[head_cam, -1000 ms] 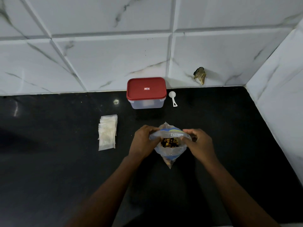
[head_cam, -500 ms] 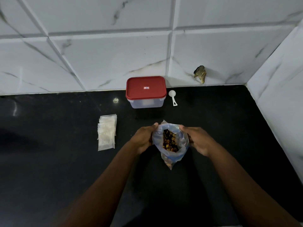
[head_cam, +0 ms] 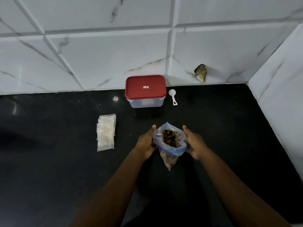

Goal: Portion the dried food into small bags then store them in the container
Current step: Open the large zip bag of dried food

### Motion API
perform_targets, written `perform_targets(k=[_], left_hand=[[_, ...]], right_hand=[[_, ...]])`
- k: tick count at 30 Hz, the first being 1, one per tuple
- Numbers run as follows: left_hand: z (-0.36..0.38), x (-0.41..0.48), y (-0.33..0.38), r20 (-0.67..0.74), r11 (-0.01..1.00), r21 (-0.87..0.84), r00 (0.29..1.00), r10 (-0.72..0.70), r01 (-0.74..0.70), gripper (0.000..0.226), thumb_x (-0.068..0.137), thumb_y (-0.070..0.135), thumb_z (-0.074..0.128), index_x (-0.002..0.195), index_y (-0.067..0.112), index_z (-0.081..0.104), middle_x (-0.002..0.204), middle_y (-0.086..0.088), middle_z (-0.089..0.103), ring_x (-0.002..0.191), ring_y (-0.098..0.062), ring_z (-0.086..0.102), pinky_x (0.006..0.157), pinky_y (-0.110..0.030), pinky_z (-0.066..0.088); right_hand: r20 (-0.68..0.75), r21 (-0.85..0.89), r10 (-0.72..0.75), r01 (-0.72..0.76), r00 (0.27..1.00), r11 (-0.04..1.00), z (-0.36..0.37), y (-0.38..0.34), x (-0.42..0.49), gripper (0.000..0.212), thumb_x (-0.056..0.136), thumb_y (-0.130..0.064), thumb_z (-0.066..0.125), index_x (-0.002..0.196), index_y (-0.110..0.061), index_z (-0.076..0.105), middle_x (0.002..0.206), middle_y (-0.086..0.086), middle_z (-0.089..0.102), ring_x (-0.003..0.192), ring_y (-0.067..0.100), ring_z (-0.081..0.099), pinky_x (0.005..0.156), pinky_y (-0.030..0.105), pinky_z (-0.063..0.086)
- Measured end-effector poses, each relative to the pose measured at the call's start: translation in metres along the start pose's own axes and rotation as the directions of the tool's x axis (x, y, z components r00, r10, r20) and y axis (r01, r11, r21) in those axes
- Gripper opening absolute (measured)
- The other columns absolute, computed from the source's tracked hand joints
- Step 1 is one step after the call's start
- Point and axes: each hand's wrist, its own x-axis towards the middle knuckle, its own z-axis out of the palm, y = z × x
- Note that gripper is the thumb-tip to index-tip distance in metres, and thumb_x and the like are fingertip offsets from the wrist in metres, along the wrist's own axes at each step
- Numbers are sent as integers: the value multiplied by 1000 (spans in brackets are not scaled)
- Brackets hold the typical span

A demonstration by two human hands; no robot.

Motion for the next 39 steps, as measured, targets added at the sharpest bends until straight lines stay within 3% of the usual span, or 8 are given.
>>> perform_targets(k=[7, 13, 17, 22, 27, 30, 34, 39], left_hand=[[-19, -26, 0, -67, 901, 417, 985, 157, -116, 46, 85, 48, 77, 115, 14, 70, 111, -10, 73, 89, -15, 65, 70, -28, 56], [-21, -40, -7, -42, 915, 402, 997, 69, -46, 26, 91, 27, 75, 110, 9, 71, 102, -11, 76, 83, -17, 75, 65, -25, 59], [-21, -44, -10, 5, 964, 266, 1000, -17, 15, 19, 100, 12, 62, 117, 6, 68, 108, -17, 76, 95, -23, 76, 74, -31, 62], [-23, -44, -16, 71, 980, -111, 985, -160, 167, 26, 98, 7, 63, 123, 1, 66, 101, -19, 76, 97, -27, 74, 73, -36, 65], [-24, -46, -29, 142, 894, -406, 979, -144, 190, 25, 103, 6, 54, 123, -5, 64, 103, -24, 73, 105, -31, 69, 94, -44, 56], [-21, -48, -35, 181, 827, -536, 980, -83, 169, 26, 106, 8, 50, 123, -6, 63, 121, -28, 69, 117, -35, 66, 89, -47, 62], [-15, -45, -44, 167, 742, -658, 986, -25, 130, 29, 107, 9, 46, 127, -7, 60, 129, -28, 65, 112, -34, 68, 81, -48, 61], [-8, -42, -53, 114, 736, -666, 992, -59, 121, 33, 107, 11, 41, 126, -6, 62, 125, -27, 68, 103, -34, 69, 91, -47, 59]], right_hand=[[-60, -386, -228, 188, 972, 903, -28, 11, -34, 38, 84, -54, 74, 103, -22, 65, 102, 1, 67, 92, 18, 64, 67, 31, 50], [-1, -363, -142, 132, 990, 923, -27, 17, -44, 25, 87, -34, 77, 103, -16, 70, 98, 6, 73, 86, 18, 71, 61, 25, 54], [78, -192, -47, 61, 996, 979, -23, 15, -47, 16, 93, -15, 69, 107, -8, 72, 105, 13, 74, 94, 22, 73, 67, 29, 58], [152, 106, 46, -62, 987, 992, -22, 15, -51, 17, 96, -5, 62, 111, -5, 68, 111, 17, 71, 101, 28, 70, 78, 36, 59], [212, 424, 198, -273, 957, 863, -26, 17, -44, 22, 97, 0, 57, 118, -3, 65, 114, 21, 67, 102, 29, 67, 76, 37, 60], [239, 546, 217, -315, 947, 777, -27, 18, -42, 23, 100, 0, 51, 122, 4, 59, 107, 22, 65, 97, 27, 64, 85, 38, 56], [239, 656, 227, -329, 944, 679, -23, 19, -40, 24, 102, 2, 44, 122, 6, 57, 125, 24, 61, 124, 31, 59, 110, 41, 45], [244, 673, 253, -352, 936, 651, -9, 21, -31, 30, 103, 2, 31, 116, 9, 57, 114, 37, 60, 123, 45, 54, 102, 61, 40]])
